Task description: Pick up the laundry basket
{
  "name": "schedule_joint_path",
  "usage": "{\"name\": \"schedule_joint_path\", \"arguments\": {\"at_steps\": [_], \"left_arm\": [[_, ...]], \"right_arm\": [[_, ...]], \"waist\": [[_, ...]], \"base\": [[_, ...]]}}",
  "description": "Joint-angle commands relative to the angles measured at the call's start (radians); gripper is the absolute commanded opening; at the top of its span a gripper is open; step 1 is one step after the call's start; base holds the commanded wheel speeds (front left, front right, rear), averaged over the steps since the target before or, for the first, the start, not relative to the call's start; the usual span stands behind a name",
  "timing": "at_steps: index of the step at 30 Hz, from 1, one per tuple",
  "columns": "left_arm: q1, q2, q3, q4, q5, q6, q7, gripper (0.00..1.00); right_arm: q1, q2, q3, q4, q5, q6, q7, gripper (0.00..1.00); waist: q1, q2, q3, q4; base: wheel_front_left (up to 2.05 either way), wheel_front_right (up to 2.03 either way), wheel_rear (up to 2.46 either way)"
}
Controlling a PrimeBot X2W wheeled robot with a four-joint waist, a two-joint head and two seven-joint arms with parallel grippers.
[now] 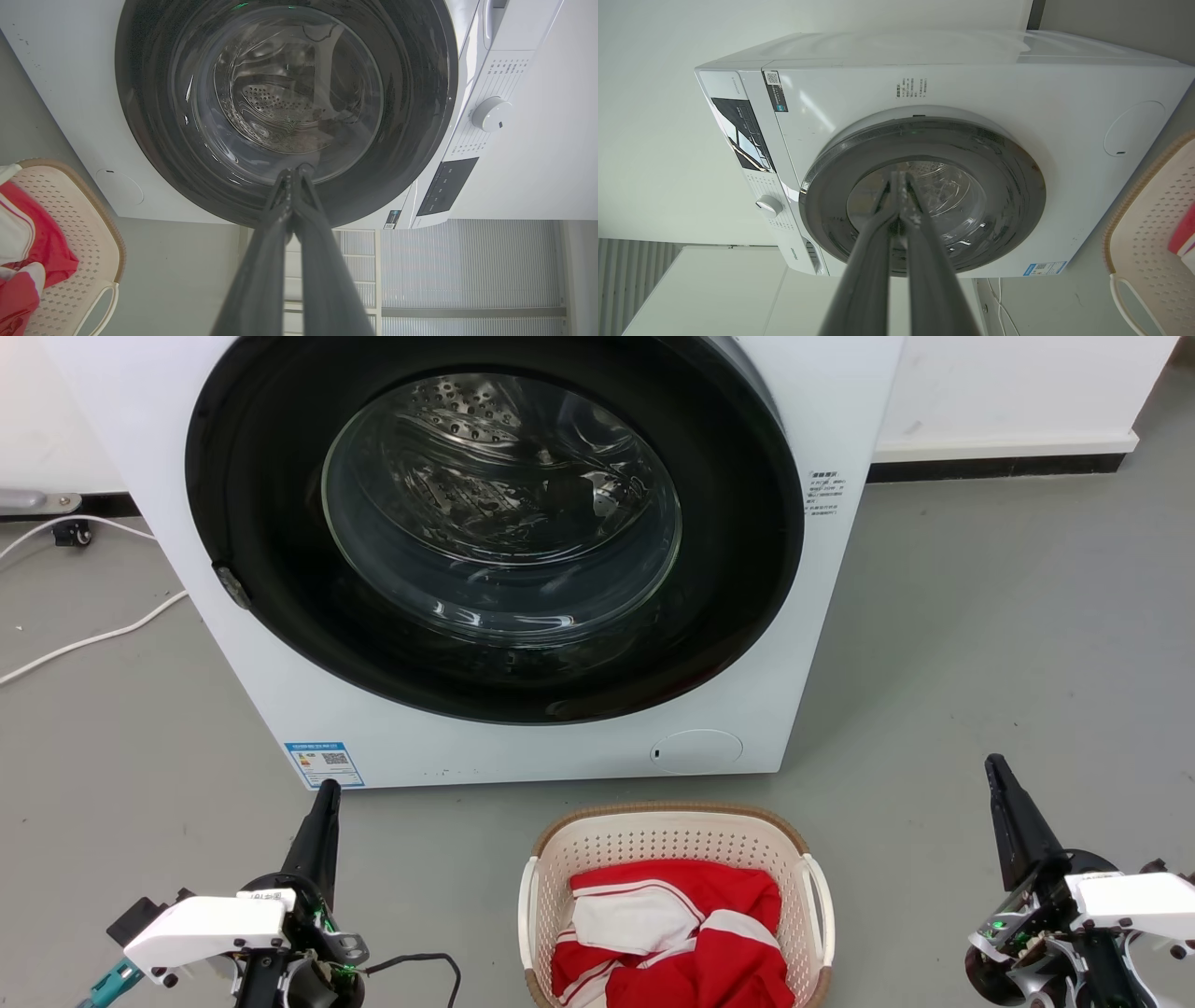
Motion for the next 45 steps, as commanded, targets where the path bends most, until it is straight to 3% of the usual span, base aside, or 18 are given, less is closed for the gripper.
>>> {"name": "schedule_joint_path", "arguments": {"at_steps": [1,18,19,28,45], "left_arm": [[-0.009,-0.001,0.002,0.000,-0.002,-0.003,0.002,0.00],[-0.009,-0.001,0.002,0.000,-0.002,-0.002,0.002,0.00],[0.000,0.000,0.000,0.000,0.000,0.000,0.000,1.00],[0.020,-0.003,-0.001,0.006,0.045,0.001,-0.031,1.00],[0.028,-0.002,-0.010,-0.092,0.384,0.034,-0.109,1.00]], "right_arm": [[-0.010,-0.004,-0.001,0.001,0.004,-0.001,0.001,0.00],[-0.010,-0.004,-0.001,0.001,0.004,-0.001,0.001,0.00],[0.000,0.000,0.000,0.000,0.000,0.000,0.000,1.00],[0.019,0.002,0.008,0.017,-0.051,0.000,-0.031,1.00],[0.030,0.001,0.036,-0.091,-0.466,0.000,-0.109,1.00]], "waist": [[0.0000,0.0000,0.000,0.000],[0.0000,0.0000,0.000,0.000],[0.0001,0.0000,0.000,0.000],[0.0001,0.0000,0.001,0.000],[0.0001,0.0000,0.007,0.000]], "base": [[0.00,0.00,0.00],[0.00,0.00,0.00],[0.00,0.00,0.00],[0.00,0.00,0.00],[0.00,0.00,0.00]]}}
